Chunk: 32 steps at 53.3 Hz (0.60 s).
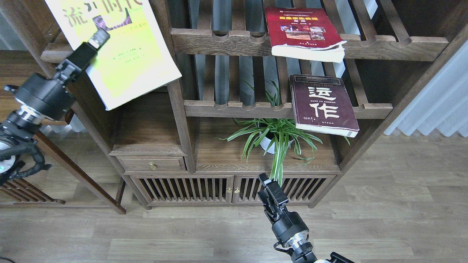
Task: Organize books on shelf
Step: 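Raise the yellow-green book with the left gripper toward the top shelf, then place the yellow-green book upright on the top shelf with the left gripper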
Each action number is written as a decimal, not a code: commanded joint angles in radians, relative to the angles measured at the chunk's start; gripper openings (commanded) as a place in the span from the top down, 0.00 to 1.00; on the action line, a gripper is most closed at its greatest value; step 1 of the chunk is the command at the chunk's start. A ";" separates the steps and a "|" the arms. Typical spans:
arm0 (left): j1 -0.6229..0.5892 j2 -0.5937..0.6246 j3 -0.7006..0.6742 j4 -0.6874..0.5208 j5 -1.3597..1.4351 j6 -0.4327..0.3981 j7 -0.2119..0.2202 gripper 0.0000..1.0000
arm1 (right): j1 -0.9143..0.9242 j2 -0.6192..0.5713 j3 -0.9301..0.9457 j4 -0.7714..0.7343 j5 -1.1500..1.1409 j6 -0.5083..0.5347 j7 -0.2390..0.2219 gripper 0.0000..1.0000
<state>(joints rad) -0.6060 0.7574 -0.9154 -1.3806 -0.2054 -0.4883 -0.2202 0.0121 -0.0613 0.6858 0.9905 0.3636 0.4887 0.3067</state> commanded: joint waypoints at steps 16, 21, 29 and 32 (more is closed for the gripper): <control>-0.001 0.120 -0.071 0.058 -0.060 0.000 0.016 0.96 | 0.000 0.009 0.000 -0.012 -0.002 0.000 0.000 0.05; 0.000 0.137 -0.074 0.077 -0.066 0.000 0.007 0.96 | 0.006 0.011 0.000 -0.012 -0.002 0.000 -0.001 0.05; -0.001 0.200 -0.085 0.121 -0.077 0.000 0.015 0.96 | 0.008 0.023 0.000 -0.015 -0.002 0.000 -0.001 0.05; -0.005 0.206 -0.089 0.127 -0.077 0.000 0.018 0.96 | 0.008 0.023 0.000 -0.010 -0.002 0.000 -0.001 0.05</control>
<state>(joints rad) -0.6058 0.9386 -0.9966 -1.2695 -0.2801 -0.4888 -0.2065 0.0192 -0.0425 0.6857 0.9750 0.3620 0.4887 0.3054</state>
